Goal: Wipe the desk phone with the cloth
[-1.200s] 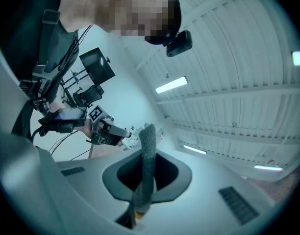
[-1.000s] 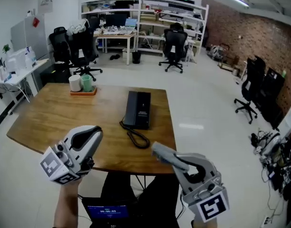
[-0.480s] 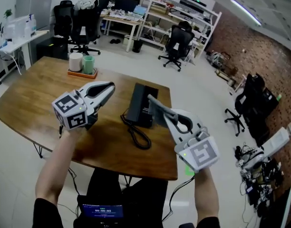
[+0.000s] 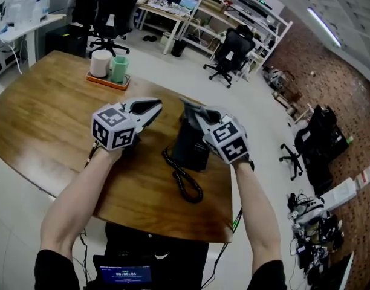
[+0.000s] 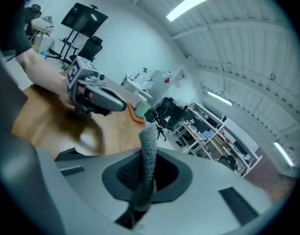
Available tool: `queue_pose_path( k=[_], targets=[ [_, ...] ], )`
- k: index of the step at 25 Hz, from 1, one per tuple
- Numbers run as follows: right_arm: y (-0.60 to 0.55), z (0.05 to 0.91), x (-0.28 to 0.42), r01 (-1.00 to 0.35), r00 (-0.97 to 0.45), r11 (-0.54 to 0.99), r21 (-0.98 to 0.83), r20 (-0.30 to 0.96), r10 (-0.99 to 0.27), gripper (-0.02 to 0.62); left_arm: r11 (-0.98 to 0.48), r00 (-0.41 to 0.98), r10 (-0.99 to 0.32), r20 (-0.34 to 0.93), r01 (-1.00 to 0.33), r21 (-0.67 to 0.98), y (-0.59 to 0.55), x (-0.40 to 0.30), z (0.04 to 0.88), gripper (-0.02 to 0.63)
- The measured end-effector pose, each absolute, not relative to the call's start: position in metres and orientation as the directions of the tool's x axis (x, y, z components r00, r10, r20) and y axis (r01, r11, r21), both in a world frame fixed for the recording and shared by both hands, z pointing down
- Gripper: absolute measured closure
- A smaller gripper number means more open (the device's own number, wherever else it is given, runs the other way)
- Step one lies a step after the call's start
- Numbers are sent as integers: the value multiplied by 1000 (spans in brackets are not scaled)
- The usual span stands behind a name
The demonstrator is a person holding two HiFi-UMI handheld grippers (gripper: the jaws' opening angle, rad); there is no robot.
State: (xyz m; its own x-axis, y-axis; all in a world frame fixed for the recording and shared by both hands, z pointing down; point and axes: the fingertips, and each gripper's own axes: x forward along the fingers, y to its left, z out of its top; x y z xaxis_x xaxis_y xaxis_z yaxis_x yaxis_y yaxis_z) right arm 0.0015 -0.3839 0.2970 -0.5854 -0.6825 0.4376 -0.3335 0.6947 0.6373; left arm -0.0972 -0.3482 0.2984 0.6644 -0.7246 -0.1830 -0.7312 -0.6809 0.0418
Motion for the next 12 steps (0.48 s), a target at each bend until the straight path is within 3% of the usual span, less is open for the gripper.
queue_pose_path(
  k=[7, 12],
  targets=[
    [-417, 313, -6, -289, -498, 613, 735, 431, -752, 571, -704, 694, -698, -177, -710, -5, -328, -84, 297, 598],
    [-379, 335, -2, -183, -536, 650, 738, 479, -695, 571, -679, 670, -722, -176, -734, -13, -331, -91, 295, 598]
  ],
)
